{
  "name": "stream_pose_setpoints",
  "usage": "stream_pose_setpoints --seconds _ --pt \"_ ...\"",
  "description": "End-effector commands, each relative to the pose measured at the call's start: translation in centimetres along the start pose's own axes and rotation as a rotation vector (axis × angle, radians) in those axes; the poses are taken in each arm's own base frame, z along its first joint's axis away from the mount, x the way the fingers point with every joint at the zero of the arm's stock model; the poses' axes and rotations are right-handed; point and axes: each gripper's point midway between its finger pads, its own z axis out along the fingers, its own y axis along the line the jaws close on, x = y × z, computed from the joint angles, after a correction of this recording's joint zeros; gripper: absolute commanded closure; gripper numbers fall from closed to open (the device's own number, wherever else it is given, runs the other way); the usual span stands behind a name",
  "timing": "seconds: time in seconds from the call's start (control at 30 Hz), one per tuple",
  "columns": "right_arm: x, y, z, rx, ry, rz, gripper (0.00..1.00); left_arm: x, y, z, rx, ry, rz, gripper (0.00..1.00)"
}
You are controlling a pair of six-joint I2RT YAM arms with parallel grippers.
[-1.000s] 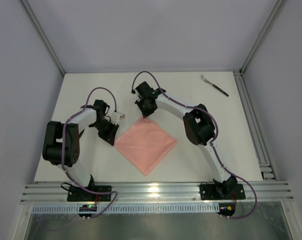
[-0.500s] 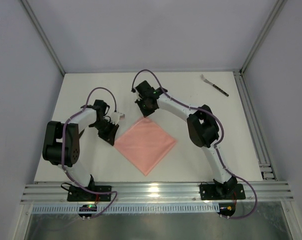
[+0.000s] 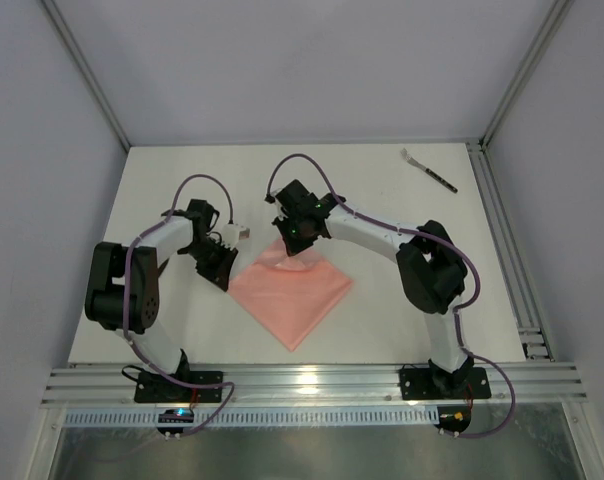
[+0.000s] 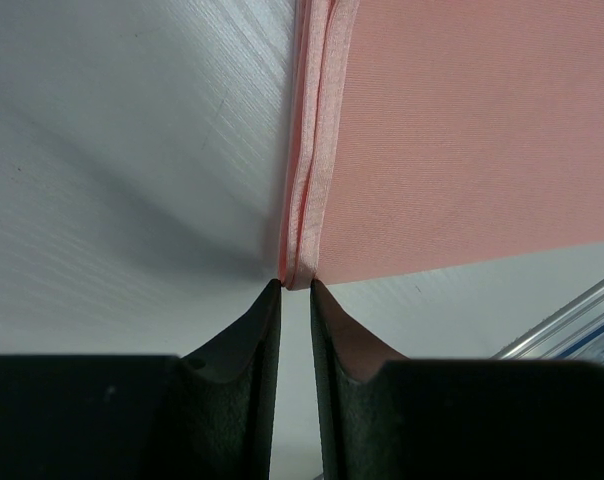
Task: Fold the napkin into a case and place the utensils inside
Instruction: Fold the top corner of the square-folded napkin at the center of the board.
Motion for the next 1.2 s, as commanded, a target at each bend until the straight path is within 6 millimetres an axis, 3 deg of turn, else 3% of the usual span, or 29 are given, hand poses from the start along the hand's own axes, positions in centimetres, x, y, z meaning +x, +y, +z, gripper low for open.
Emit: stream_pose_setpoints --seconds 0.0,0.2,0.37,0.6,0.83,1.17 --pt "-1.0 2.8 -3.0 -0.068 -0.111 0.033 0.96 -1.0 -0.4 -1.1 -0.003 -0.047 0.032 0.8" --pt "2.1 6.5 -4.1 -0.132 -0.119 0.053 0.96 -1.2 -0.5 -1.7 -0.007 -0.062 0.036 0.79" --pt "5.3 8.2 -3.8 -0.146 -0.085 0.082 0.96 -1.3 -0.5 -2.1 -0.015 -0.071 0.037 0.8" --pt "8.6 11.7 -4.9 -0.156 -0.058 0.062 0.96 -0.9 -0.2 -2.2 -0.041 -0.067 0.039 0.79" --pt "11.8 13.7 -4.7 -0.162 0.004 0.049 0.96 -0.7 -0.2 -2.4 -0.051 -0.063 0.042 0.79" --pt "14.3 14.0 -5.0 -0.161 0.047 0.009 0.96 -0.6 -0.3 -2.7 -0.052 -0.066 0.051 0.79"
